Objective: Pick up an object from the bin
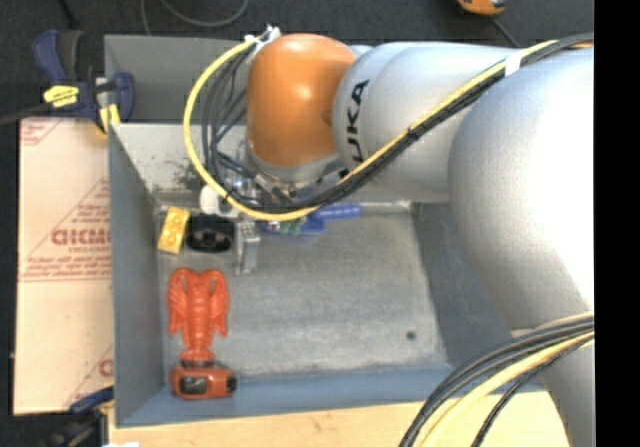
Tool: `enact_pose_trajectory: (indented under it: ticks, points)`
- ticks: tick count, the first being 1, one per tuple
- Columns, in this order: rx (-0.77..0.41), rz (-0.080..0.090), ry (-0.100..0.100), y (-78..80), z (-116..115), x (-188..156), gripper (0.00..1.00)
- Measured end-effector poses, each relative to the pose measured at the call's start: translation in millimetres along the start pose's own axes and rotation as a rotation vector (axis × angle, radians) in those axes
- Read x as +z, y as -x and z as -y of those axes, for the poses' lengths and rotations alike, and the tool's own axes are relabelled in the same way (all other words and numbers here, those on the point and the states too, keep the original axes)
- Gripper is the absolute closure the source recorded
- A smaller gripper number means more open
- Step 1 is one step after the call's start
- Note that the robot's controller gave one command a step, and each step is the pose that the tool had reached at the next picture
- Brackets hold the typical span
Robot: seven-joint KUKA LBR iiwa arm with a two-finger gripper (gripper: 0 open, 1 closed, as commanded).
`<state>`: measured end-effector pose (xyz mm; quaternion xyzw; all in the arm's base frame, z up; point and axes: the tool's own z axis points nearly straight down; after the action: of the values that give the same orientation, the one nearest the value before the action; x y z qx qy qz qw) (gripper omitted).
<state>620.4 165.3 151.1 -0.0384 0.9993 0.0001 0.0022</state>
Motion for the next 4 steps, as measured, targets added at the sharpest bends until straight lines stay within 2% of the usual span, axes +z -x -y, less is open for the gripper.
enact_pose_trajectory:
  ticks: [1,2,3,4]
  points:
    - [-0.084,0.004,0.0,18.3,7,32,0.0]
    - [-0.148,-0.001,0.0,17.7,-2,56,0.0]
    - [-0.206,0.001,0.002,25.8,-15,68,1.0]
    - [-0.205,0.001,0.003,25.8,-15,68,1.0]
